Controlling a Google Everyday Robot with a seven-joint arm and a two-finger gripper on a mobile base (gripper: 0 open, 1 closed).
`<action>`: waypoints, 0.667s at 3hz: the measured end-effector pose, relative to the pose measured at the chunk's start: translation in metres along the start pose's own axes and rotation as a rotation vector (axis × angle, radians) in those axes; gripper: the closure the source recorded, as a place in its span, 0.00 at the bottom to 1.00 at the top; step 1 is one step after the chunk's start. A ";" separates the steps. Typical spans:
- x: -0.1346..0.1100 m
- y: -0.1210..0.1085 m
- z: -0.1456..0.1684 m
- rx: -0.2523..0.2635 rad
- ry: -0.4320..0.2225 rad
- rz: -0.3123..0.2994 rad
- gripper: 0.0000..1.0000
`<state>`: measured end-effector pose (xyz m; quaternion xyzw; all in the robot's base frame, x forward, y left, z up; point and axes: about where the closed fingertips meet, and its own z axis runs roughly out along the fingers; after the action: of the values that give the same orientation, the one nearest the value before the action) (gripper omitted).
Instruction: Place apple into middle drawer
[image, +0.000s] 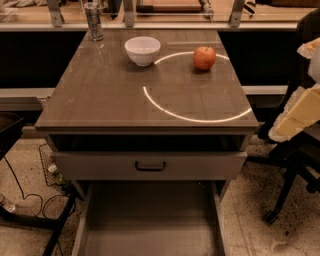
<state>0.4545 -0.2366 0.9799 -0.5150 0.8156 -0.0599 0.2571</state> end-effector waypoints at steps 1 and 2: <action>0.010 -0.030 0.022 0.063 -0.124 0.119 0.00; 0.016 -0.068 0.041 0.146 -0.261 0.215 0.00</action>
Offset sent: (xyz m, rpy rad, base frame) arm 0.1392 -0.0758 0.0026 0.4386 -0.4856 -0.2489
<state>0.5239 -0.2748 0.9635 -0.4081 0.8192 -0.0236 0.4023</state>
